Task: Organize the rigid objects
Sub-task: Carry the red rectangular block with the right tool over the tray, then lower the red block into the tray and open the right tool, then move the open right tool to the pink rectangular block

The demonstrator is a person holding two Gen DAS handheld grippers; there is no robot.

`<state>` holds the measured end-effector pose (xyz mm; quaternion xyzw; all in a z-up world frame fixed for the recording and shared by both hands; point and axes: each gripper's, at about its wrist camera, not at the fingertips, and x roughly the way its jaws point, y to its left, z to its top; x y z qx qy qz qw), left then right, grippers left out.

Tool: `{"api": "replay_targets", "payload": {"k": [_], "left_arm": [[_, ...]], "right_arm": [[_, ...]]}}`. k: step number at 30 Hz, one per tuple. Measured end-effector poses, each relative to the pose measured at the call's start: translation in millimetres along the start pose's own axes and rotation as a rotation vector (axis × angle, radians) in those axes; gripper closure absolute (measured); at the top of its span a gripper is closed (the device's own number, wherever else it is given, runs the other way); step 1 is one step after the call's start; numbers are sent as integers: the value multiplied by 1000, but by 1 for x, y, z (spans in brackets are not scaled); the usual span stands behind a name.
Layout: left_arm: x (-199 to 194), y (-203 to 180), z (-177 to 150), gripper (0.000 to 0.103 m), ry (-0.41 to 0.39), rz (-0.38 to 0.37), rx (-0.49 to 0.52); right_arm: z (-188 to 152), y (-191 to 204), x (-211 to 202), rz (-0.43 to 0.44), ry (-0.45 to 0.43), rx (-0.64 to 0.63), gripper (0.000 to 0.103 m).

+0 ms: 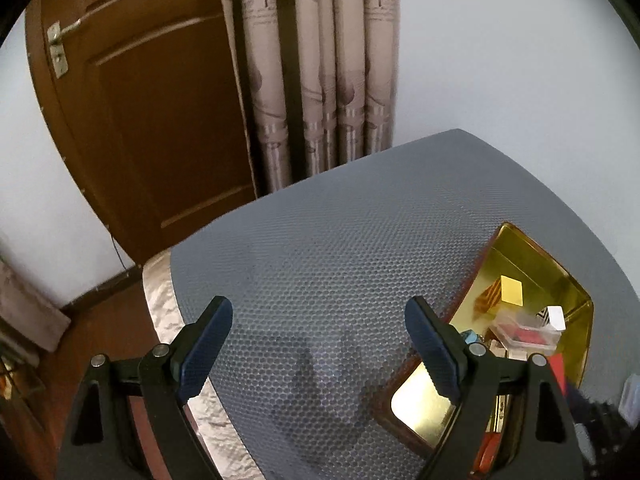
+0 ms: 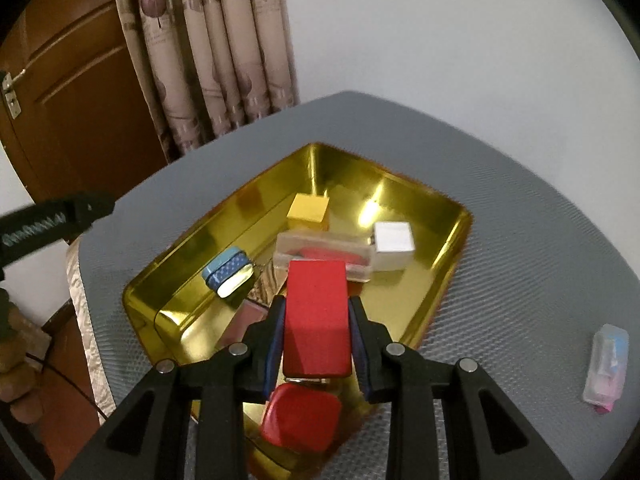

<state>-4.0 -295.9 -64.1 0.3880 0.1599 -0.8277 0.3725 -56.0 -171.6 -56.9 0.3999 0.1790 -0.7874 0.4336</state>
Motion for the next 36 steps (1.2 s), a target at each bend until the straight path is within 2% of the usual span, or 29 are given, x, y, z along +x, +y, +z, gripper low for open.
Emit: {"api": "replay_targets", "payload": {"k": [8,16,18,19,23,28,33,36], "left_arm": [[6,1,-1,17,26,9,-20],[6,-3,-1,17,19,10,-9],[6,-4,-1,17,17,14,-2],[6,-5,-1,17,16,15,-2],[4,-8,-2,17,10,10,11],[1,-10,-3,17,-4,15,23],[-2,-13,-4,17,-10,16,38],[-5,-17,-5,17,-25,19,50]], "right_arm": [[1,2,27,-18,36,2,73],[-4,-6,27,-26,44,26,72],[-4,-6,26,-33,42,29,69],[-5,-5,29,-34,42,34,61],[-9,-11,13,-30,14,51,53],[-18,-32,-21,-23,-35,92,53],[-38,-76,-62,-96,-86,162,52],[-54,-115,-83,-193,-110,217,52]]}}
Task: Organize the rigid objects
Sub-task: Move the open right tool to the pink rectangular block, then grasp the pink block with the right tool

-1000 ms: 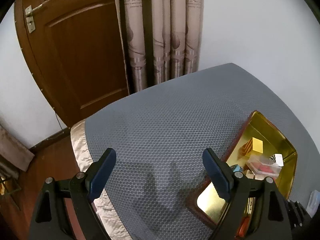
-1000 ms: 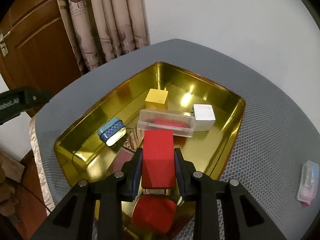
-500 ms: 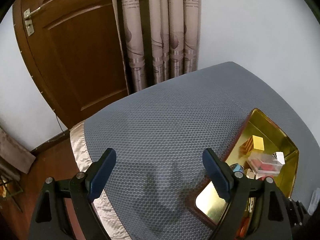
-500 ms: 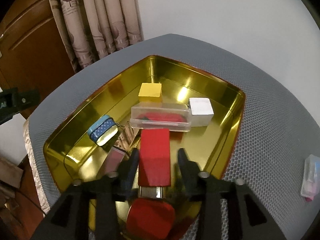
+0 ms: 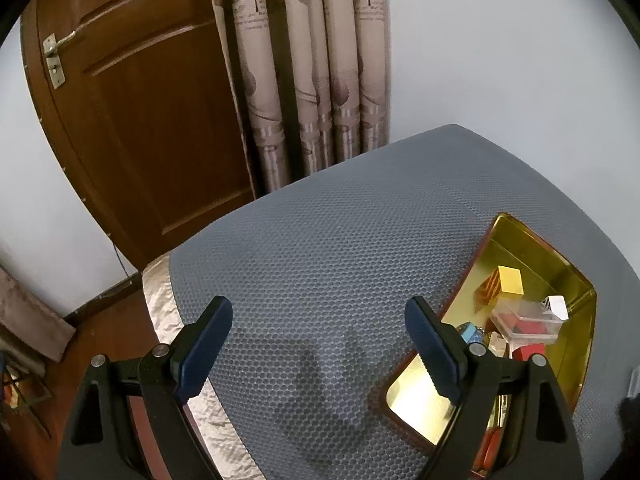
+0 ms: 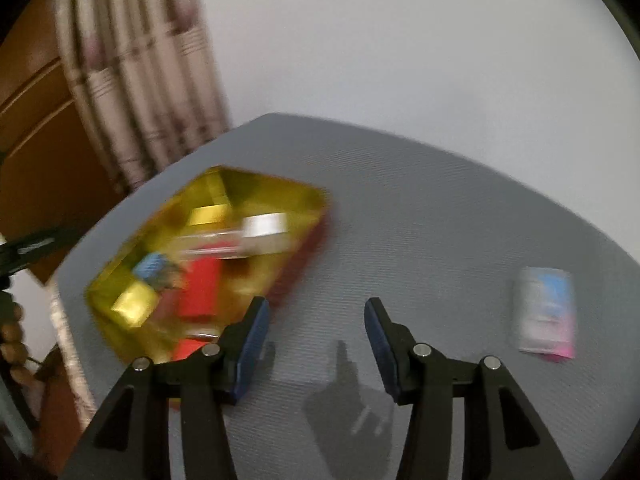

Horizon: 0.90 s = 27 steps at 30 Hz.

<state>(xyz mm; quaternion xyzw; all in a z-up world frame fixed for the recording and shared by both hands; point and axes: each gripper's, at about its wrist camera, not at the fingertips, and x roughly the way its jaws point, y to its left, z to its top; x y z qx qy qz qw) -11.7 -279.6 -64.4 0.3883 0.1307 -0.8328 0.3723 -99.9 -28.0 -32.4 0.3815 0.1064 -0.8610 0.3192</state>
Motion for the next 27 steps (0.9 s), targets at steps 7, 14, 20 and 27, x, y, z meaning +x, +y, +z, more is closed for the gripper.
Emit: {"api": "replay_targets", "payload": {"k": [7,14,20,27], "left_arm": [[-6,-9,-3,17,-20,-4,39],[-7,-18,-6,17,-40,1,60],[-8,-22,-8,17,-70,7,83],[-1,-26,-10,17,-54,22,115]], "right_arm": [[-22,-128,-13,-257,-10,211,52],[-36,-196,4,-368,46,297,52],[-35,-194,36,-313,96,288,52],[-38,-172,60,-295,99,270,52]]}}
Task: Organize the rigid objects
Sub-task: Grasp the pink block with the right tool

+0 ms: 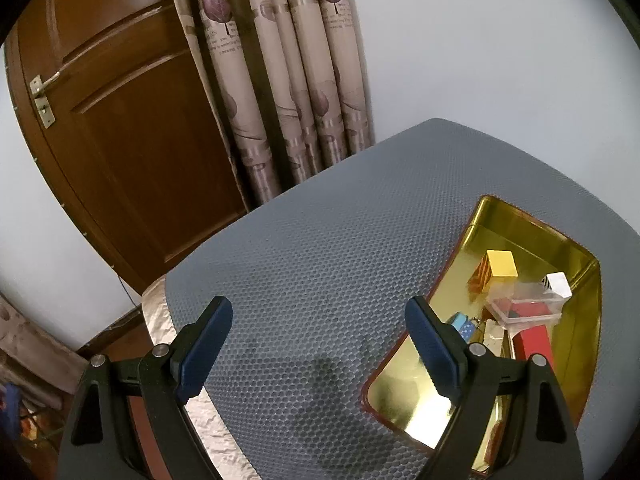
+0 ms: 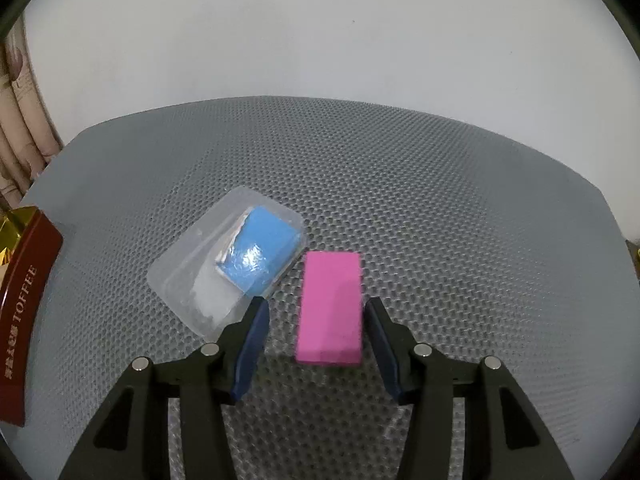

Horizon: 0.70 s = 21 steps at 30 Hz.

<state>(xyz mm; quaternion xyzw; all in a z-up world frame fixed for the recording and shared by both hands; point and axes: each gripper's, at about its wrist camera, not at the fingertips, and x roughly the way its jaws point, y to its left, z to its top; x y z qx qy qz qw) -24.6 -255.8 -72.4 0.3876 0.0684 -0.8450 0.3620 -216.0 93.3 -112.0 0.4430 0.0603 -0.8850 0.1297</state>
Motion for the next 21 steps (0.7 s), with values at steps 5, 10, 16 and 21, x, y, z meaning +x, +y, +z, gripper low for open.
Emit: {"api": "replay_targets", "payload": {"k": [5,10,16,21], "left_arm": [[-1,-6,-1,17,-22,-8,26],[-21,-30,-9,17,-112,-81,142],[-63,-84,-32,12,-215,-238,347],[-95,-150,-48,12,-210,-439,517]], "right_arm": [[-3,-7,1,4,-27,-9,54],[-8,-12,-3,32,-42,-35,73],[-15,-20,-10,6,-52,-48,73],[-27,-18,-16,-44,-44,-30,73]]}}
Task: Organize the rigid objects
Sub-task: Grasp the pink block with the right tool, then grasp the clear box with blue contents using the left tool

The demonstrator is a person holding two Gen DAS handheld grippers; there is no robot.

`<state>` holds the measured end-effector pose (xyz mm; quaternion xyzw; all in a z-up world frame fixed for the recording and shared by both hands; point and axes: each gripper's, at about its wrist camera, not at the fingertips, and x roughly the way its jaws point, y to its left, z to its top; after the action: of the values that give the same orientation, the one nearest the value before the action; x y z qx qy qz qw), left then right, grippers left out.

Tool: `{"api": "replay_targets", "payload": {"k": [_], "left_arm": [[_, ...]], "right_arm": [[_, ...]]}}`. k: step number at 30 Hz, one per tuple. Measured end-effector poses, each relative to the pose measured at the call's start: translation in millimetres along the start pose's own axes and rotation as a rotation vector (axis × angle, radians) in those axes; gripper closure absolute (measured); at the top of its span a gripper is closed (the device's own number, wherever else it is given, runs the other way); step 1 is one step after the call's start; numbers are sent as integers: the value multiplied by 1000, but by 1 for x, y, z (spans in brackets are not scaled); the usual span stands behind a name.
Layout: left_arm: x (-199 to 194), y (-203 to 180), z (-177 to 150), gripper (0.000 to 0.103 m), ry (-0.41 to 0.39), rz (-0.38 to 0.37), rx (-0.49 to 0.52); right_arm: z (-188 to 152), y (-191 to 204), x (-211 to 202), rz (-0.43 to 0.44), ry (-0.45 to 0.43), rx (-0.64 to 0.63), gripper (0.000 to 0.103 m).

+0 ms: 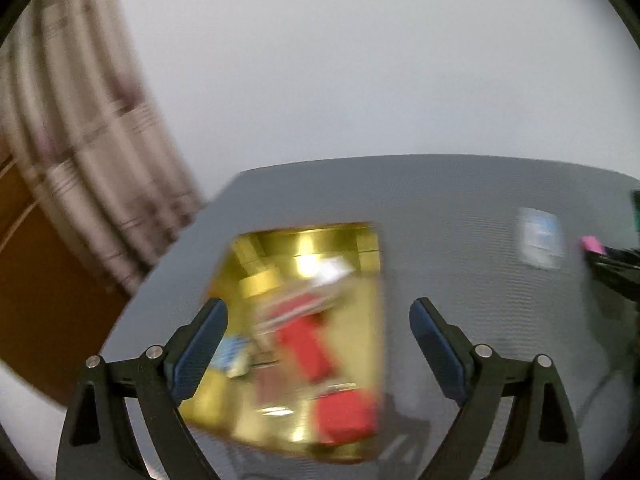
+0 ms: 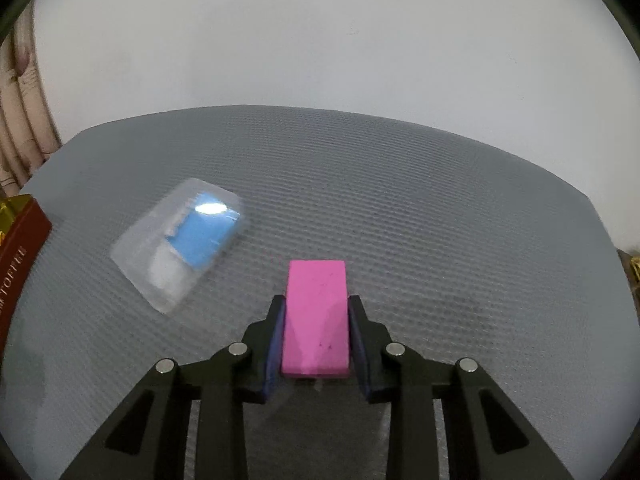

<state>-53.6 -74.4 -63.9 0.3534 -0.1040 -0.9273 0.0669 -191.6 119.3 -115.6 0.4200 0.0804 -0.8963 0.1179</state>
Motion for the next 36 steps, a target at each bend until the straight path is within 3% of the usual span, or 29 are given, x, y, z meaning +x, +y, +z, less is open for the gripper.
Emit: {"api": "replay_targets", "payload": {"k": [4,9,14,18,30,34,36], "left_arm": [[8,-48,17,11,7,-142,76],[33,-110,36,10,76,-311,134],[60,-154,53,8,116,-349,198],[86,-183,66,8,162,-391,191],[155,-210,74,8,303,-385,148],[166,-211,71,12,322,-386,129],[171,-215,68,22,334,-387,136]], "right_arm": [[-19,-3,-16,-41,1,-29,73],[-32,-4,-26,-47,-3,-16,73],[-35,5,-28,-41,-1,-9,73],[-34,3,-26,-14,0,13,73],[-32,-22,-26,-2,1,30,73],[-32,-26,-24,-5,1,30,72],[-25,-33,-21,-6,2,31,72]]}}
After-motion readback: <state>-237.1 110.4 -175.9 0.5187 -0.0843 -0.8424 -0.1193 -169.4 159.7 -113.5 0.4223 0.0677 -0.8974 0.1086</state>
